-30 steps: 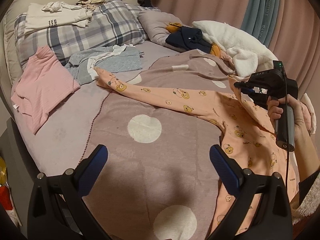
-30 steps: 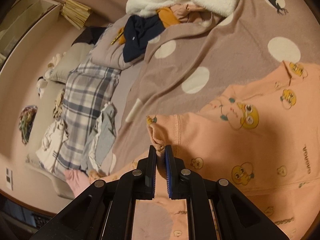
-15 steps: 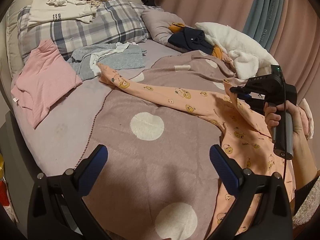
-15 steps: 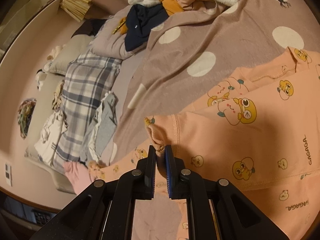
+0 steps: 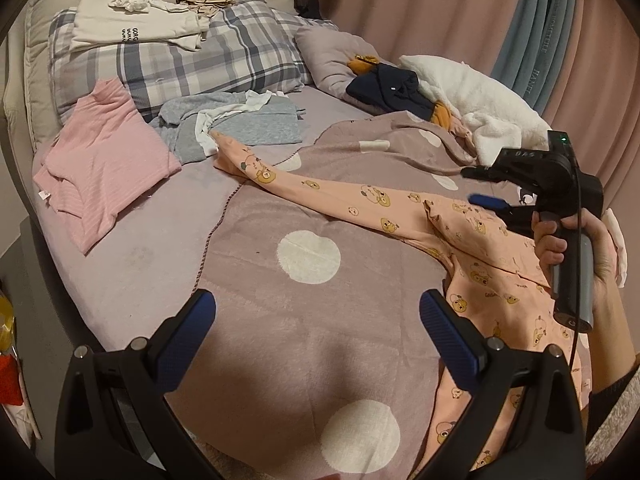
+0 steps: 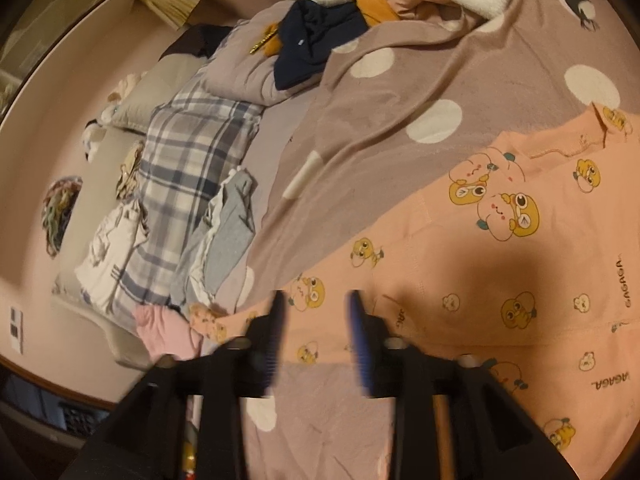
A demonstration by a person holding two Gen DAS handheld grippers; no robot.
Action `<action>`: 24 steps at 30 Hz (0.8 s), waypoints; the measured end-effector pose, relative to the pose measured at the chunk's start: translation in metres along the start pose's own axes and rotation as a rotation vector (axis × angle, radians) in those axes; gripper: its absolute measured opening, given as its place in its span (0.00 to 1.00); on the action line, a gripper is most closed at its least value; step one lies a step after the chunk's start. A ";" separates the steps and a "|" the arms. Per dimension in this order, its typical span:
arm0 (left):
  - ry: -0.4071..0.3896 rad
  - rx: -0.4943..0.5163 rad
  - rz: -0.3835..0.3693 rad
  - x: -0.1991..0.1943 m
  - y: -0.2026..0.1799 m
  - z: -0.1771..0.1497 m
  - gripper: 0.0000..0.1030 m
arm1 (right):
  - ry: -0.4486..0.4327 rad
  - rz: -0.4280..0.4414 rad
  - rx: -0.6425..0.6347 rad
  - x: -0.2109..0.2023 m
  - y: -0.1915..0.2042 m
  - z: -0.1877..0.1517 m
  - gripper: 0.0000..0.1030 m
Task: Fold small clothes
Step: 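Open the right tool to release the sleeve while the left tool grasps the other cuff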
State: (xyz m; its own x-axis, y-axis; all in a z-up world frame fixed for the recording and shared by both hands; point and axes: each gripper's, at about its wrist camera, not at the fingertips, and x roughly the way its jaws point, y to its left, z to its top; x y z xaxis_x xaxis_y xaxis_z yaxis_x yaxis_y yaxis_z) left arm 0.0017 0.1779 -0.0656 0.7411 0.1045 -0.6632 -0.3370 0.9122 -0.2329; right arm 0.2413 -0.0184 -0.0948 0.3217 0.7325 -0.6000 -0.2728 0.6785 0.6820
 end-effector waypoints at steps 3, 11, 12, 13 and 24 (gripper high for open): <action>-0.014 0.011 0.004 -0.001 0.000 0.002 0.99 | -0.037 -0.020 -0.032 -0.009 0.008 -0.002 0.66; -0.081 0.045 -0.009 0.005 0.001 0.015 0.99 | -0.107 -0.042 -0.103 -0.037 0.016 -0.018 0.90; -0.093 0.040 -0.014 0.005 0.002 0.016 0.99 | -0.120 -0.066 -0.118 -0.041 0.016 -0.023 0.92; -0.111 0.036 -0.025 0.005 0.003 0.017 0.99 | -0.135 -0.109 -0.135 -0.046 0.015 -0.029 0.93; -0.163 -0.121 -0.106 0.039 0.050 0.052 0.99 | -0.178 -0.329 -0.275 -0.082 -0.017 -0.120 0.94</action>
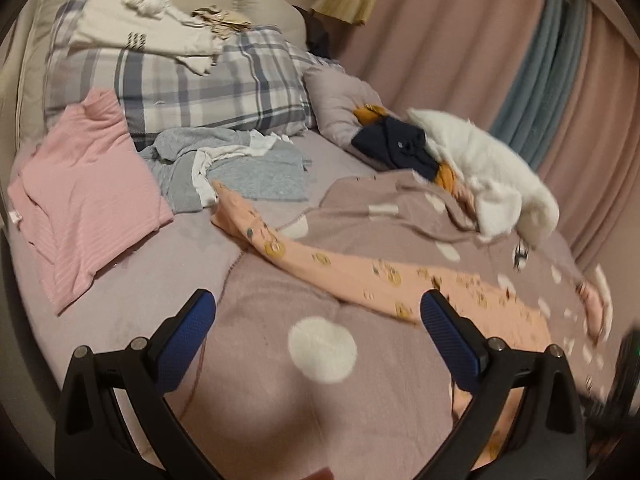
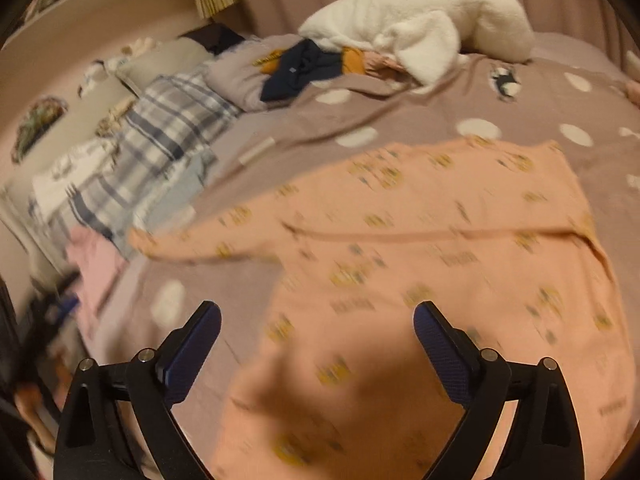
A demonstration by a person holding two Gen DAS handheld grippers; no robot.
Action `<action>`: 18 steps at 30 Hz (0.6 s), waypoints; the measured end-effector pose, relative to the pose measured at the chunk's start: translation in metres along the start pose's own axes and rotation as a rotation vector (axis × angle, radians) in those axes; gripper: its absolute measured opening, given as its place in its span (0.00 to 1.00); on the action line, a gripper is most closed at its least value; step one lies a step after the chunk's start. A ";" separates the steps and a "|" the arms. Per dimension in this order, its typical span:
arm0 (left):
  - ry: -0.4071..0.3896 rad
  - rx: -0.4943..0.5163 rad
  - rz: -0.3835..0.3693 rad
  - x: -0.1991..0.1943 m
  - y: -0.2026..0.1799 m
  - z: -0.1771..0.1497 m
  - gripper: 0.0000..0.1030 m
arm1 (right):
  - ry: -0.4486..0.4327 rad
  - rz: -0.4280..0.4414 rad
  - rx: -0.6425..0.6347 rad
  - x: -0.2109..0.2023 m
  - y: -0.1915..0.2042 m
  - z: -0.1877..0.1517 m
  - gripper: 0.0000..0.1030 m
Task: Fold small clothes
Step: 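Open the right tool to release the sleeve while the left tool grasps the other cuff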
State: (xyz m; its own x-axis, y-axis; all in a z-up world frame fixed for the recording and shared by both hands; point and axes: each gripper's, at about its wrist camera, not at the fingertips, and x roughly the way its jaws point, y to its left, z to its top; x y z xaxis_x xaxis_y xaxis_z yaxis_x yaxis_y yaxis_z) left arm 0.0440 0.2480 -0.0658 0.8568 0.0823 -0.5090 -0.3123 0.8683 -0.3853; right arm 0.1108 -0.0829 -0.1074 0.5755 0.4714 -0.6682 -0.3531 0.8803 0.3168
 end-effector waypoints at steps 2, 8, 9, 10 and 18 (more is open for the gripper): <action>-0.001 -0.020 -0.013 0.005 0.007 0.003 0.99 | 0.011 -0.058 -0.003 -0.005 -0.005 -0.015 0.94; 0.053 -0.070 -0.042 0.039 0.030 0.019 0.99 | 0.028 -0.100 0.036 -0.025 -0.021 -0.046 0.94; 0.069 -0.086 -0.052 0.047 0.035 0.023 0.99 | 0.036 -0.114 0.043 -0.026 -0.026 -0.046 0.94; 0.093 -0.111 -0.062 0.058 0.041 0.028 0.99 | 0.035 -0.137 0.046 -0.029 -0.029 -0.049 0.94; 0.243 -0.409 -0.126 0.133 0.092 0.053 0.86 | 0.005 -0.245 0.040 -0.043 -0.047 -0.051 0.94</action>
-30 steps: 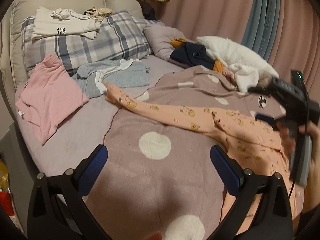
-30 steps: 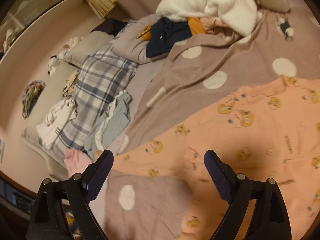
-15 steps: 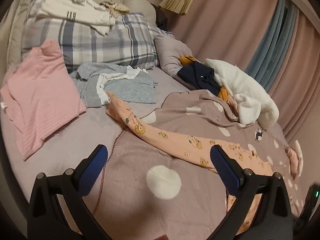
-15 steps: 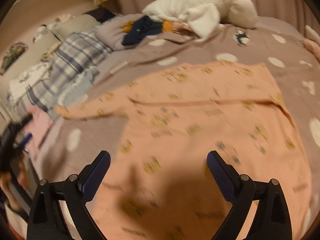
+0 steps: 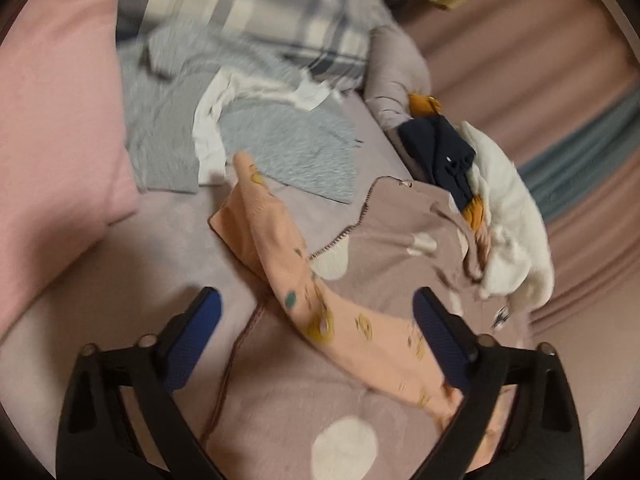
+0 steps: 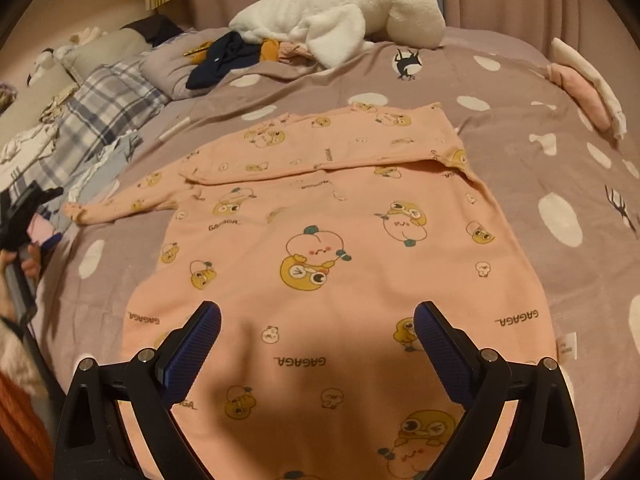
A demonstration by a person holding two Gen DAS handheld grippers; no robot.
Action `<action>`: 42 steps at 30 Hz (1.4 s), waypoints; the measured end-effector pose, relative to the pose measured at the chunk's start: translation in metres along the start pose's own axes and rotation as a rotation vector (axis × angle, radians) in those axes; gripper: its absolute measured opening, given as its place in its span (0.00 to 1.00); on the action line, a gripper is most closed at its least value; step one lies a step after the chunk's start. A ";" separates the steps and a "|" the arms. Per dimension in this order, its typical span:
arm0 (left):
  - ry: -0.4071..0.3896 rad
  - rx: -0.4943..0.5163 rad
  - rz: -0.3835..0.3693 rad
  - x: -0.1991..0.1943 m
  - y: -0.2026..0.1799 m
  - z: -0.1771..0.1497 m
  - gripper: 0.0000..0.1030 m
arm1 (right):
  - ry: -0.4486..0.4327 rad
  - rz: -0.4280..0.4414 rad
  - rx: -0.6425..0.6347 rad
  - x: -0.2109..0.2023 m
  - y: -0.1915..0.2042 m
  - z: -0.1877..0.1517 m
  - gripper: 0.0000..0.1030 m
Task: Fold small clothes
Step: 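Open the right tool to release the sleeve while the left tool grasps the other cuff, then lift the other sleeve with the left tool and carry it across the body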
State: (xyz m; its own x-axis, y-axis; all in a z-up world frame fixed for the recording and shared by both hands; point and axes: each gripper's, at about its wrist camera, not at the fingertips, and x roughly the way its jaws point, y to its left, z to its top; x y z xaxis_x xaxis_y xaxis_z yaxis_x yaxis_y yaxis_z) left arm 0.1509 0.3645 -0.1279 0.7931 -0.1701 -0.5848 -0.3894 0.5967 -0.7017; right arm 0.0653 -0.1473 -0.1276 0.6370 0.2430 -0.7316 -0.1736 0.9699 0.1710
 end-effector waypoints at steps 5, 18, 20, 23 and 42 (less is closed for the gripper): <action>0.017 -0.154 0.001 0.011 0.019 0.016 0.68 | 0.020 -0.006 0.007 0.004 -0.001 -0.003 0.94; -0.087 -0.119 -0.022 -0.023 0.003 0.025 0.05 | 0.058 -0.046 -0.071 0.011 0.009 -0.008 0.94; -0.123 -0.103 -0.047 -0.038 -0.002 0.025 0.06 | 0.060 -0.052 -0.085 0.011 0.011 -0.008 0.94; -0.146 -0.102 -0.054 -0.063 -0.006 0.024 0.05 | 0.065 -0.042 -0.077 0.011 0.012 -0.010 0.94; -0.079 0.023 0.191 -0.036 0.030 0.011 0.37 | 0.106 -0.016 -0.086 0.021 0.020 -0.014 0.94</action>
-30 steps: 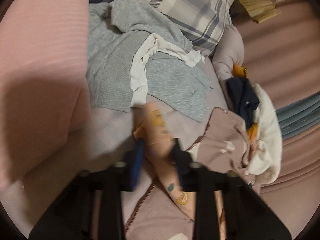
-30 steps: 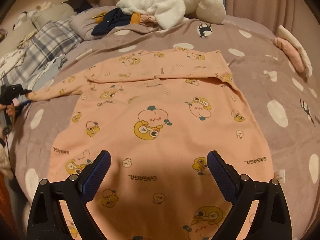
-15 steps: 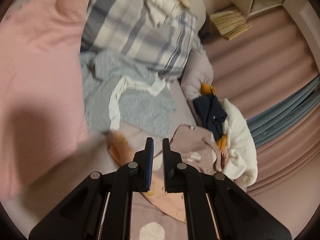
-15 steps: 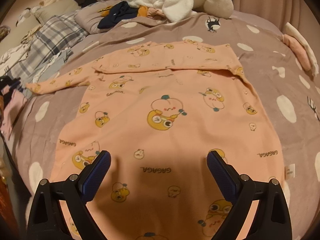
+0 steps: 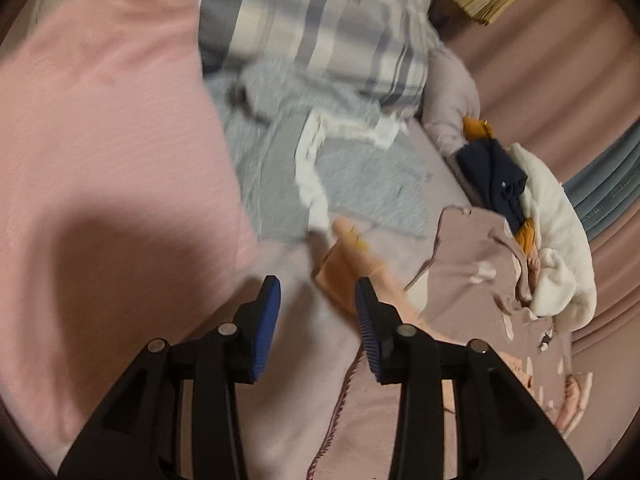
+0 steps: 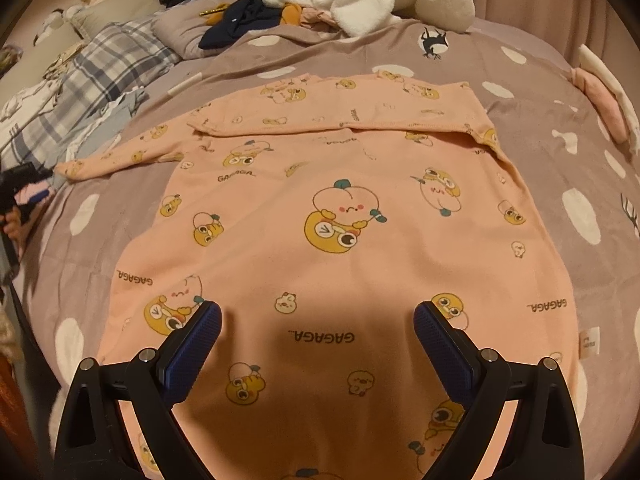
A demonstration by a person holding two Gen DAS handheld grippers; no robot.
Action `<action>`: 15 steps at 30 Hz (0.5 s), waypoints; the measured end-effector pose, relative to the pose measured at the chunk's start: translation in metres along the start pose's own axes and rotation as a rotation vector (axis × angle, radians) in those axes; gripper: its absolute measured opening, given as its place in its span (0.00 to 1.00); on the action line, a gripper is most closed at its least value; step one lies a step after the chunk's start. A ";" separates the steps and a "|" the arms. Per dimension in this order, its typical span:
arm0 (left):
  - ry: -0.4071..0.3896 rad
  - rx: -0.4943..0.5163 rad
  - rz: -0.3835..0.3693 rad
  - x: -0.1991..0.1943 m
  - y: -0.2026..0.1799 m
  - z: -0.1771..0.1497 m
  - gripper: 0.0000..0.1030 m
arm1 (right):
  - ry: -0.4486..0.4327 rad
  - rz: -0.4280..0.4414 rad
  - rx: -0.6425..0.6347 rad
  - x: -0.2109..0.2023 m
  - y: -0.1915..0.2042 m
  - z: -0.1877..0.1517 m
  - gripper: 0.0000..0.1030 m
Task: Fold small clothes
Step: 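Lift the other sleeve with the left tool and carry it across the body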
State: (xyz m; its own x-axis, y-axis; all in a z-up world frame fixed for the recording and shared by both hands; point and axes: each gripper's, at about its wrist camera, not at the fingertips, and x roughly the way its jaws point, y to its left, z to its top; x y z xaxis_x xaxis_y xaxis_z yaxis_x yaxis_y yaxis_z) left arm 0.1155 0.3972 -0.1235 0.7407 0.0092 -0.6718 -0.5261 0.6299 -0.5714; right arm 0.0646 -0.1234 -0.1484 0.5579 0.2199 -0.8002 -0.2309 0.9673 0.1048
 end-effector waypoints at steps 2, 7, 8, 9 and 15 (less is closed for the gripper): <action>0.041 -0.034 -0.039 0.011 0.005 -0.001 0.37 | 0.005 0.008 0.003 0.001 0.001 0.000 0.94; 0.091 -0.128 -0.168 0.027 0.009 0.003 0.37 | 0.020 0.004 -0.001 0.006 0.005 0.000 0.94; 0.110 -0.153 -0.195 0.032 0.010 0.005 0.37 | 0.022 0.003 -0.003 0.007 0.005 0.000 0.94; 0.114 -0.174 -0.205 0.035 0.011 0.006 0.37 | 0.025 0.000 -0.001 0.007 0.005 -0.001 0.94; 0.113 -0.224 -0.200 0.046 0.011 0.011 0.11 | 0.034 -0.004 0.024 0.011 0.002 -0.001 0.94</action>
State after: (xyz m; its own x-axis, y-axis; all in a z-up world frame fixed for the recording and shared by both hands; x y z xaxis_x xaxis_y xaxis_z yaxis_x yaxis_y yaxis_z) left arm 0.1485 0.4131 -0.1556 0.7939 -0.1918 -0.5771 -0.4634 0.4237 -0.7783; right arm 0.0696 -0.1195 -0.1571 0.5309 0.2121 -0.8205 -0.2095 0.9710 0.1154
